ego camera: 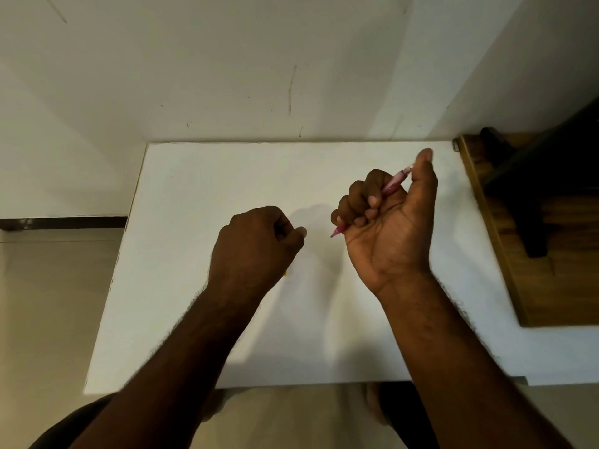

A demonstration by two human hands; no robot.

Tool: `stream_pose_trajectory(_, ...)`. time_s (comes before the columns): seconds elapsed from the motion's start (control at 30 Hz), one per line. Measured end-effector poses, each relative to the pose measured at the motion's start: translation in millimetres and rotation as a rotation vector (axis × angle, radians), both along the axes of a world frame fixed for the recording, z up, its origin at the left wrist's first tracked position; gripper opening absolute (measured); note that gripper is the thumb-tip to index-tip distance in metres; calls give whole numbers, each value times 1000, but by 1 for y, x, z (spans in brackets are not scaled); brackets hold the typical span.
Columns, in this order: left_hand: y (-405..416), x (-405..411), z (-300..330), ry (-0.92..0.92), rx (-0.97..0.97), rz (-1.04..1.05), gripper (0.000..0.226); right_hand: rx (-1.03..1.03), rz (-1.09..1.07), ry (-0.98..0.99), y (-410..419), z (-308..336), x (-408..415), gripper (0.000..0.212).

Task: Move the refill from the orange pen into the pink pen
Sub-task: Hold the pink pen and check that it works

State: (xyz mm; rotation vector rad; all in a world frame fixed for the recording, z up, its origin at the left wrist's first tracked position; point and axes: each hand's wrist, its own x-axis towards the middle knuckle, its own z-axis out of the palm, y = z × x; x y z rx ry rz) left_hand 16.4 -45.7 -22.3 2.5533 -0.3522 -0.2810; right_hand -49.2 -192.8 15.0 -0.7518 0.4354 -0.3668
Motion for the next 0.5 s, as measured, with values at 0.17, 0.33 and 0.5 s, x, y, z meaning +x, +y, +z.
stream_pose_trajectory(0.17, 0, 1, 2, -17, -48, -7, 20, 83, -29, -36, -4, -3, -1, 61)
stream_pose_trajectory(0.33, 3, 0, 2, -62, -86, -41, 28, 180, -29, -38, -6, -4, -2, 64)
stream_pose_trajectory(0.5, 7, 2, 1, -95, -106, -43, 33, 186, -5, -45, -6, -6, 0, 63)
